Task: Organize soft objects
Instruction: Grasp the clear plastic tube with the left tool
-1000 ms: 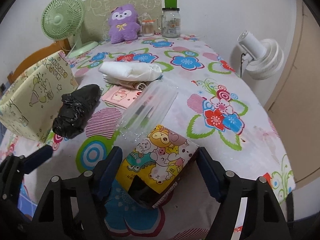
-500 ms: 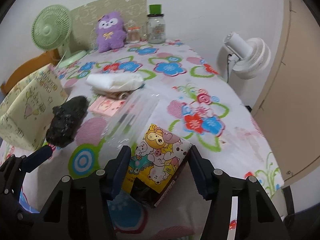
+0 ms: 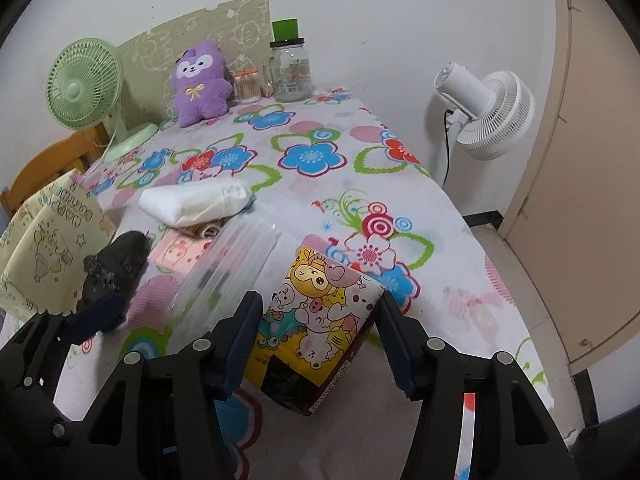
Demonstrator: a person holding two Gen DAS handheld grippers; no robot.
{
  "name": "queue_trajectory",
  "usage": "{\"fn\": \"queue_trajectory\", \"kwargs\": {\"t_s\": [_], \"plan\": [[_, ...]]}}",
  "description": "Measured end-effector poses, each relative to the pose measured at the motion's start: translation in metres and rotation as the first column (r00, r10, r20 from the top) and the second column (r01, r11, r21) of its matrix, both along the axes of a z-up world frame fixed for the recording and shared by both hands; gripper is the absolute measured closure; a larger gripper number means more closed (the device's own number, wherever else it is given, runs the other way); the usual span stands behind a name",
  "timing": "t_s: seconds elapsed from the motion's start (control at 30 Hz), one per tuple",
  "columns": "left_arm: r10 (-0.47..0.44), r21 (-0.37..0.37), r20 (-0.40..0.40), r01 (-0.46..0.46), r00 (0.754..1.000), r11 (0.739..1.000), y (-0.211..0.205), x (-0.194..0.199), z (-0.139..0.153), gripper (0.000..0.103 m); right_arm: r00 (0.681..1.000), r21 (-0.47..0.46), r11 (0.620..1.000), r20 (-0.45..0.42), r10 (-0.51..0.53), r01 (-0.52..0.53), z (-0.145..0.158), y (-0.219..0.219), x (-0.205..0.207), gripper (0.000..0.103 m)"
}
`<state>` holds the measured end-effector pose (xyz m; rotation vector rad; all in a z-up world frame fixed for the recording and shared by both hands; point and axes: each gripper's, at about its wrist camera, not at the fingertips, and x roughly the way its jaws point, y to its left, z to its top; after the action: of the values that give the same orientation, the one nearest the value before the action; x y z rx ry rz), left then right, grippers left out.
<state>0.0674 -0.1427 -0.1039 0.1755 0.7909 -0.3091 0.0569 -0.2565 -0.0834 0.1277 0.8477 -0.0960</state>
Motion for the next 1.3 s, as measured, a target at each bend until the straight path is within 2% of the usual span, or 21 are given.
{"fn": "queue_trajectory", "kwargs": {"t_s": [0.2, 0.33, 0.57, 0.6, 0.8, 1.3], "plan": [[-0.008, 0.022, 0.0, 0.008, 1.0, 1.0, -0.011, 0.015, -0.002, 0.028, 1.0, 0.021, 1.0, -0.001, -0.009, 0.009, -0.004, -0.01, 0.011, 0.042], [-0.024, 0.017, -0.034, 0.024, 0.999, 1.0, -0.016, 0.024, -0.006, 0.042, 1.0, 0.033, 0.999, -0.006, -0.009, 0.01, -0.006, -0.014, 0.017, 0.042], [-0.053, 0.039, -0.044, 0.054, 0.998, 0.998, -0.024, 0.026, -0.011, 0.062, 1.0, 0.04, 0.999, -0.015, 0.003, -0.003, -0.01, -0.015, 0.024, 0.042], [-0.057, 0.04, -0.047, 0.059, 0.997, 0.997, -0.024, 0.025, -0.01, 0.071, 1.0, 0.04, 0.999, -0.017, 0.006, -0.005, -0.011, -0.014, 0.024, 0.042], [-0.062, 0.015, -0.058, 0.063, 0.996, 0.998, -0.021, 0.023, -0.008, 0.092, 1.0, 0.04, 0.999, -0.023, 0.011, -0.01, -0.012, -0.01, 0.024, 0.042], [-0.056, -0.029, -0.006, 0.056, 0.998, 0.998, -0.01, 0.002, 0.012, 0.092, 1.0, 0.025, 1.0, 0.019, 0.003, -0.004, 0.009, 0.001, 0.005, 0.042]]}}
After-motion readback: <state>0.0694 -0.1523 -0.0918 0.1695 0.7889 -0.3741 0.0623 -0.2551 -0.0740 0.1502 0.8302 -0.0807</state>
